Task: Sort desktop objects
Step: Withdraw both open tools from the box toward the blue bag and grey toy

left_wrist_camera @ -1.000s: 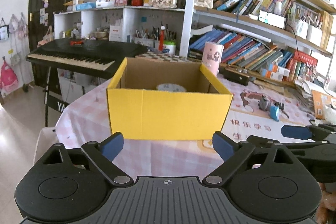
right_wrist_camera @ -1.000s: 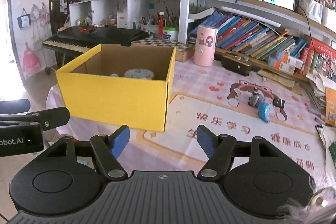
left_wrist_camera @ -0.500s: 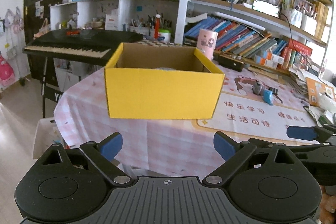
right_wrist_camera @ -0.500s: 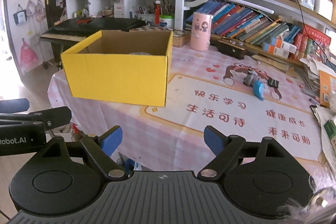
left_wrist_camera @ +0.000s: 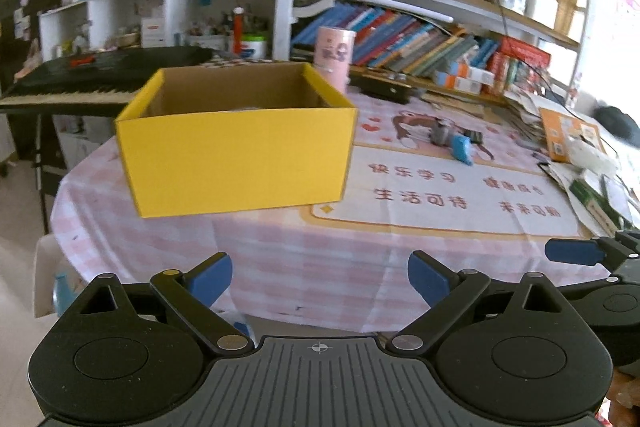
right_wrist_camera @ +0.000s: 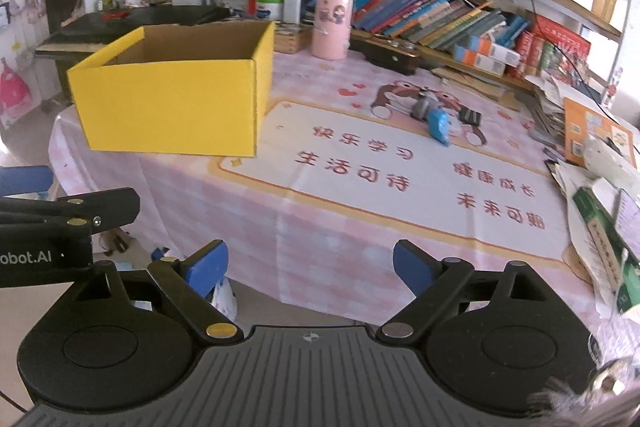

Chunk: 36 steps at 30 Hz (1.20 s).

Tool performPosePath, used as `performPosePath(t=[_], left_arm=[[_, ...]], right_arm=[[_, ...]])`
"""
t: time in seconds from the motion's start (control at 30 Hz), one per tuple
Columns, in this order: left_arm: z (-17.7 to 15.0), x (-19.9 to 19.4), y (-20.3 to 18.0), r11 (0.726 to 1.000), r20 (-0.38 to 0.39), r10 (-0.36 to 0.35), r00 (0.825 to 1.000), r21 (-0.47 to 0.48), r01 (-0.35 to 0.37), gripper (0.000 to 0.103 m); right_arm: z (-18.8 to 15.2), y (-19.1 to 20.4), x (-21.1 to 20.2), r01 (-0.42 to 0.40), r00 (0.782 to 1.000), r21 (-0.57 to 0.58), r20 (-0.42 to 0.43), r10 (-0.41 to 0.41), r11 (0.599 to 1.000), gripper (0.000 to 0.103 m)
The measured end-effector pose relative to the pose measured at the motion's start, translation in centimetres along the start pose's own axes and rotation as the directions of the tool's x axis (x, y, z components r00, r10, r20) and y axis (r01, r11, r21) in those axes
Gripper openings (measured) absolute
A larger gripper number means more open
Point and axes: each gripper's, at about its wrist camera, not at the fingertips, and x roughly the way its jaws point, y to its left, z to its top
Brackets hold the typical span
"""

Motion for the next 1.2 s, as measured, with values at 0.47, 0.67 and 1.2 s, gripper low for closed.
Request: performPosePath(t=[0.47,0.67,1.2], left_arm=[[1.6,2.5,-3.1,0.997,-0.014,-0.069,0.997,0.035,0.07,0.099],[2.6,3.9,-4.0,0.998,-0.014,-0.059,0.998,0.017,0.059,0.099],[4.9,7.1,-5.6,0.998,-0.024,-0.064,0.998,0.018,0.065,0.099]], right_arm=[[0.1,-3.5,0.1,0.079,0.997,0.047,-0.016,-0.078,0.996,0.091],[0.7,-5.4,1.0,0.1,0.995,0.055,-0.032,-0.099,0.993,0.091],[2.9,-8.5,3.2,0.121,0.992,0.059,-0.028,-0.119,0.991,0.091]])
